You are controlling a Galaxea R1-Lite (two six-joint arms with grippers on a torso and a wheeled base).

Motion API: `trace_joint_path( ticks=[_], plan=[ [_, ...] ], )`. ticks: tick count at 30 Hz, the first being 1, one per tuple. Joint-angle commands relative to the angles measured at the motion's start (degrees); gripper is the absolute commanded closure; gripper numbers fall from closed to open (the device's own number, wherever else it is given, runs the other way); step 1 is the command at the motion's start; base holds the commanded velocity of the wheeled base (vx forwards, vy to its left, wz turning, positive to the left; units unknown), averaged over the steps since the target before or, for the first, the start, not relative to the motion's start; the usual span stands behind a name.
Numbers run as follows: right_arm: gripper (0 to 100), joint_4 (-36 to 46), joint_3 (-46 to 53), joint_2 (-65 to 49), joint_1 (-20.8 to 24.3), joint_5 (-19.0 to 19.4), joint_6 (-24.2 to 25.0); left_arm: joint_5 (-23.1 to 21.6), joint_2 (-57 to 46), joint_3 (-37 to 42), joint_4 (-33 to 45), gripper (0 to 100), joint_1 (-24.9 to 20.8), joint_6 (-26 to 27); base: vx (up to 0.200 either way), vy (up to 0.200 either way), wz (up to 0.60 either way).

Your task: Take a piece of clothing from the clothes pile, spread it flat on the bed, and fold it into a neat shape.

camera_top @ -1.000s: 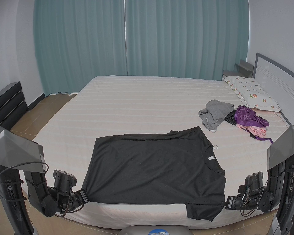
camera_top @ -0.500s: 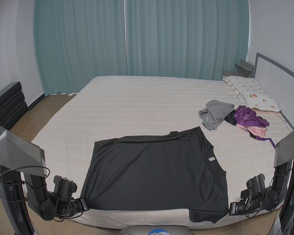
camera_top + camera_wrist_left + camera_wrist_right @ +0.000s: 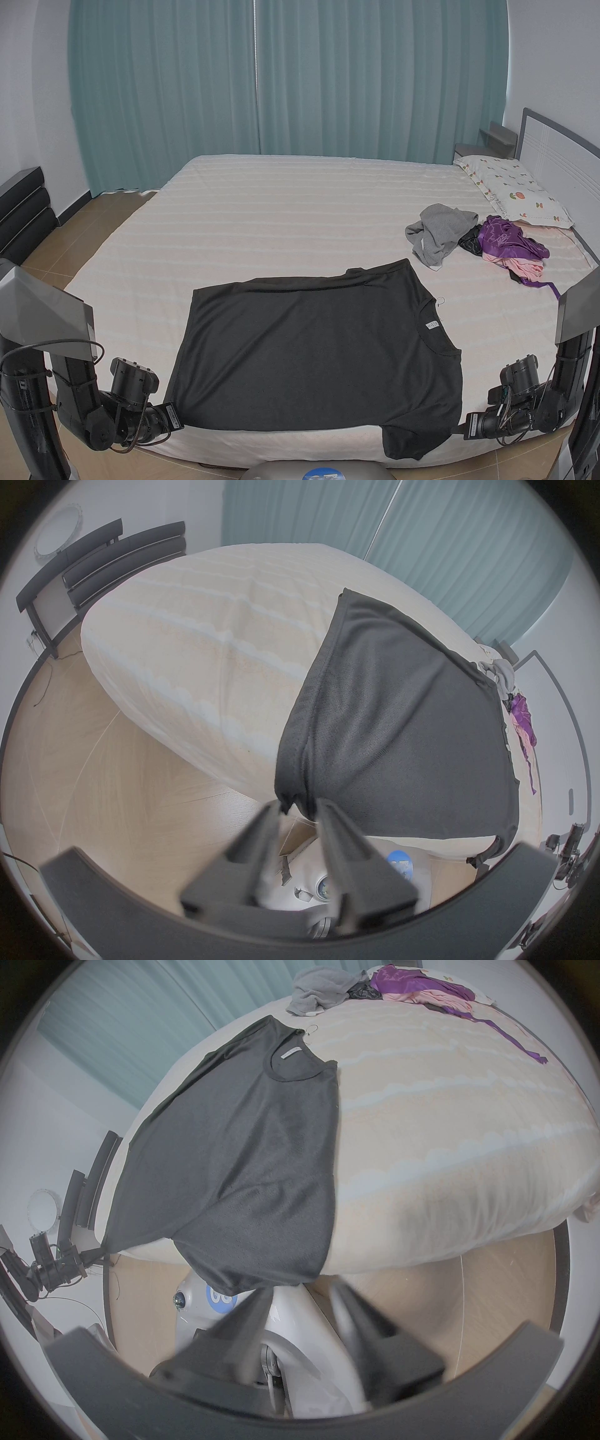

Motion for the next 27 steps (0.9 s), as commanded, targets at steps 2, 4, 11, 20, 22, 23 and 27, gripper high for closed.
trace_joint_path(
  ticks=[2, 4, 11, 20, 22, 23, 27],
  plan=[
    [0, -1.6, 1.0, 0.5, 0.6, 0.1, 0.8, -0.6, -0.3, -0.1, 0.0, 0, 0.1, -0.1, 0.0, 0.0, 0.0],
    [0, -2.6, 1.0, -0.1, 0.6, 0.0, 1.3, -0.7, -0.9, -0.2, 0.0, 0, 0.2, -0.1, 0.0, 0.0, 0.0],
    [0, -9.2, 1.0, -4.1, 0.2, 0.0, 6.6, -0.7, -5.8, 0.2, 0.0, 0, 1.7, -0.3, 0.0, 0.0, 0.0],
    [0, -21.1, 1.0, -4.4, 0.4, 0.0, 14.0, -0.8, -12.9, -0.4, 0.0, 0, 4.7, -0.5, 0.0, 0.0, 0.0],
    [0, -21.8, 1.0, -4.1, 0.6, 0.0, 16.2, -0.8, -13.3, -0.9, 0.0, 0, 4.7, -1.8, 0.0, 0.0, 0.0],
    [0, -21.9, 1.0, -3.9, 0.6, 0.0, 16.9, -0.9, -13.4, -1.0, 0.0, 0, 4.6, -2.3, 0.0, 0.0, 0.0],
    [0, -22.8, 1.0, -3.4, 0.0, 0.1, 20.0, -0.9, -14.0, -1.8, -0.1, 0, 4.5, -3.4, 0.0, 0.0, 0.0]
  ],
)
